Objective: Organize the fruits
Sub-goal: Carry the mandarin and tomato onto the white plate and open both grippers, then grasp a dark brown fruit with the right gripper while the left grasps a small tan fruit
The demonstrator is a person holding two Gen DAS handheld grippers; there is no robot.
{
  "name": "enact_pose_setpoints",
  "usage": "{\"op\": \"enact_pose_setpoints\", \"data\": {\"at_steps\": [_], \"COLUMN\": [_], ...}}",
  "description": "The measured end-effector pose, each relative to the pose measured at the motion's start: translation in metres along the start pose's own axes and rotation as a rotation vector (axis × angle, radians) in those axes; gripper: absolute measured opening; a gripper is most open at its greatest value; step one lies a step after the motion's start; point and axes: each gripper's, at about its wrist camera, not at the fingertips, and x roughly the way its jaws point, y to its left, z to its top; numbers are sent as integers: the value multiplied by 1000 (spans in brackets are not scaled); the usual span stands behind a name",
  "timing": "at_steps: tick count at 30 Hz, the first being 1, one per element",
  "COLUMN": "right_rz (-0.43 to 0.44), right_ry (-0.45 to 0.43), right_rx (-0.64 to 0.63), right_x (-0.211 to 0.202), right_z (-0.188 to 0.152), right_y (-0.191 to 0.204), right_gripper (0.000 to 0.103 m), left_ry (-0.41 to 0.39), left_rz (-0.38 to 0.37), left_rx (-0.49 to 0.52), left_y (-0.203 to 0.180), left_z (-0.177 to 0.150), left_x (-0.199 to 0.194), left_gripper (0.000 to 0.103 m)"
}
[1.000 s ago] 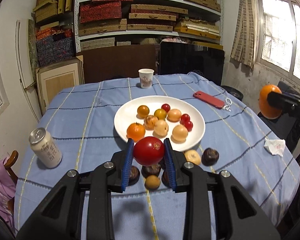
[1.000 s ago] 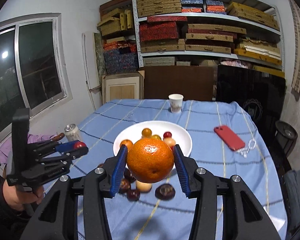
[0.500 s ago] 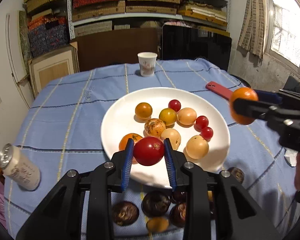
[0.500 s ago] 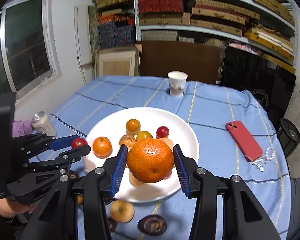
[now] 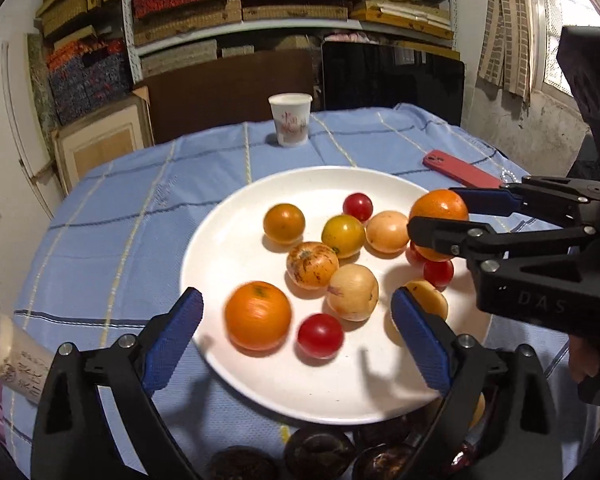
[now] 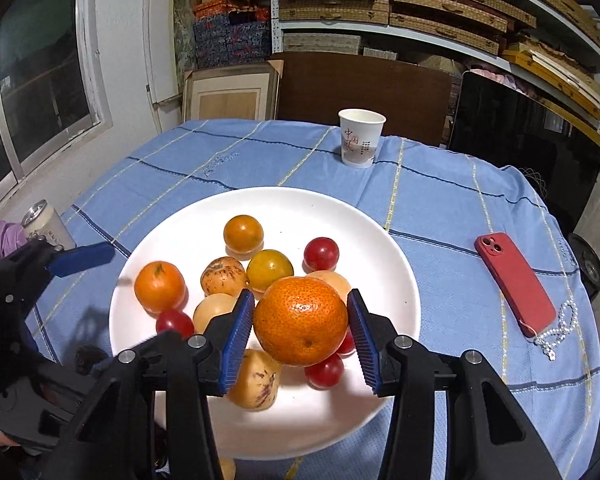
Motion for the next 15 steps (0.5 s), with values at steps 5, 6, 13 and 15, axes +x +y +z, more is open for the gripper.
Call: {"op": "enact_pose_setpoints", "data": {"at_steps": [5, 6, 13, 15], "right_rz": [-19, -33, -18, -45], "right_ry": [-71, -69, -104, -95], "right_rx": [-9, -16, 15, 25], "right_x": [-25, -27, -76, -89], "right_z": [4, 7, -2, -22], "right_y": [-1, 0, 2, 1], "right_gripper": [58, 58, 58, 60], "left_ry": [-30, -30, -87, -119], "left_rz": [8, 16, -4, -5], "left_rx": [-49, -49, -103, -117], "left_y": [11, 13, 35, 43], "left_z": [-4, -4, -17, -29], "left_x": [-26, -31, -87, -110], "left_gripper": [98, 98, 98, 98]}}
